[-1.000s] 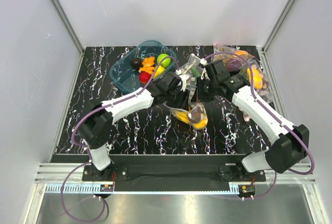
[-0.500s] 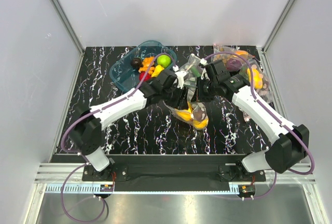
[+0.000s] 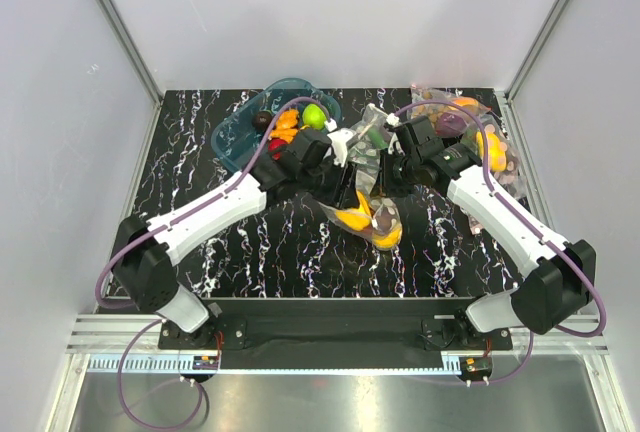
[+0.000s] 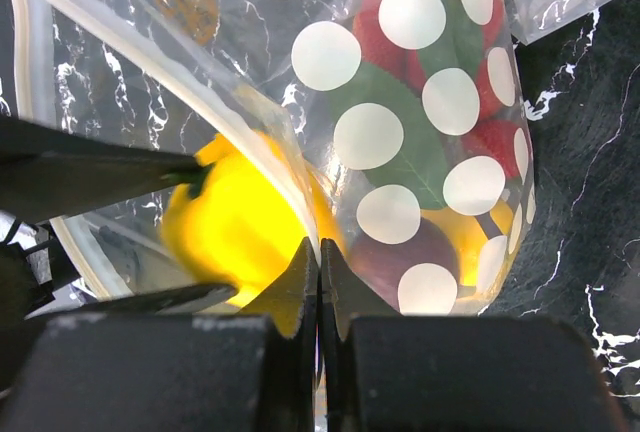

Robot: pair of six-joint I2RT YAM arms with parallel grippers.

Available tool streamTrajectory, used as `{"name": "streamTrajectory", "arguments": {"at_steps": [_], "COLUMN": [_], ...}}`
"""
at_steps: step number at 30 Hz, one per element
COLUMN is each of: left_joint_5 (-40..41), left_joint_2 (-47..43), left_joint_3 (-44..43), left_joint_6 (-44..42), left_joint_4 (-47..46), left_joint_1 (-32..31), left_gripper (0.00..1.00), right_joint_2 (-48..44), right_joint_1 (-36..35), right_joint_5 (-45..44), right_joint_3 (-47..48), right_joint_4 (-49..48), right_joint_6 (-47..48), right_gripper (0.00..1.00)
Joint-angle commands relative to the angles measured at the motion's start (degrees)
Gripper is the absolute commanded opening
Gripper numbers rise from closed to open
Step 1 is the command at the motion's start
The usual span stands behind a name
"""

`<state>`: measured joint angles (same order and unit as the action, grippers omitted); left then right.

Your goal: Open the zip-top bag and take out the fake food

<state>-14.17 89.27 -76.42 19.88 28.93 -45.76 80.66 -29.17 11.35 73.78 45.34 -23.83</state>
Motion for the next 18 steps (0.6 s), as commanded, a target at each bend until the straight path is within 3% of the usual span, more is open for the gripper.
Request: {"name": "streamTrajectory", "arguments": {"at_steps": [1,10,18], "left_joint_5": [0.5,1.3,3.0], "left_joint_2": [-4.4,-6.0,-3.4], "left_joint_3": [-4.4,-5.8,-13.6], "left_joint_6": [-0.9,-1.6,-2.0], "left_joint_4": [0.8,0.6,3.1], "left_joint_1": [0.1,0.2,1.6], "left_gripper": [0.00,0.00,0.00], "right_joint_2": [0.0,0.8,1.4], "right_joint_1": [-0.4,-0.5,-0.5], "right_joint_5": [-1.8,-1.1,-1.4], "right_joint_3": [-0.2,-0.1,-0.7], "right_joint_4": [0.3,0.3,-0.2], "right_joint_6": [0.5,0.5,1.1], "right_gripper": [0.00,0.00,0.00]}}
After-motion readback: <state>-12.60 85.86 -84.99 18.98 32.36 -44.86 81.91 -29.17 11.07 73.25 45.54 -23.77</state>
